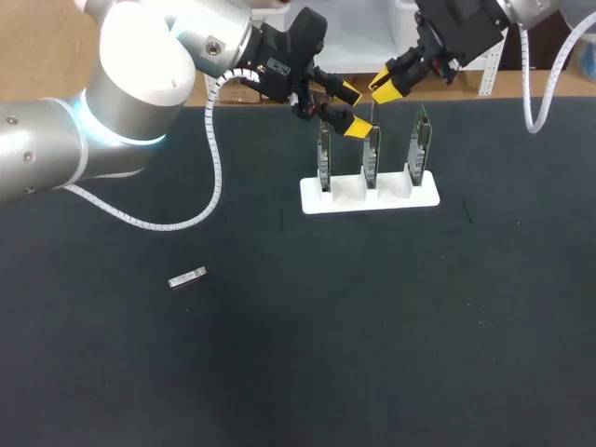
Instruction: Pick up the optical module with the left hand, and insert it into the network port with the right hand.
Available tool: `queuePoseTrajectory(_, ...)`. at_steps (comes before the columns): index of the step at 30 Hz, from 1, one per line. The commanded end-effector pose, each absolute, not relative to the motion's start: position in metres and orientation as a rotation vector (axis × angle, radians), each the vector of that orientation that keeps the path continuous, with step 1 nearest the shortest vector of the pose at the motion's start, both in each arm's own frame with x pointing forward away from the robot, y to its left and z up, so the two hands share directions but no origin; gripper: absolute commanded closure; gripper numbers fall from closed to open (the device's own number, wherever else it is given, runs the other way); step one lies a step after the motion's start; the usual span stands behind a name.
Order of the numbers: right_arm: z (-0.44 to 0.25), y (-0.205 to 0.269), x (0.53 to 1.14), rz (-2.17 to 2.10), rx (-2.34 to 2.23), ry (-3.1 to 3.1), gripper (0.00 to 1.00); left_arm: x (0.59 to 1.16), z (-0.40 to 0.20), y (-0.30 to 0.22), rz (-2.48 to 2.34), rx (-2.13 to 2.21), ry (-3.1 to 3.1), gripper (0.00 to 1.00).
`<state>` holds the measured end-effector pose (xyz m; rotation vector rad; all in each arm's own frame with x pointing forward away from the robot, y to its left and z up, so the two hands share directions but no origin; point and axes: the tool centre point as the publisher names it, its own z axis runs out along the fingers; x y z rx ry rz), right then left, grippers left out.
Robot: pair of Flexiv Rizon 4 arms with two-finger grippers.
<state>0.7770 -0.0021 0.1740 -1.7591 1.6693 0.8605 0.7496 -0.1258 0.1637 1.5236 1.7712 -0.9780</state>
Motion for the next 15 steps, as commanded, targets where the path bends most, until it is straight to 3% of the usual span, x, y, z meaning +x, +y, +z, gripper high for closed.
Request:
queuePoseTrajectory(1, 0.1720, -0.0032, 0.7748, 0.860, -1.762, 1.672, 1.00, 0.7519, 0.1641, -0.1270, -0.979, 1.528, 1.776, 0.00)
queuePoseTrajectory(15, 0.1726, -0.0037, 0.7723, 0.863, -1.759, 1.671, 1.00, 0.7519, 0.1641, -0.1270, -0.979, 1.528, 1.776, 0.00)
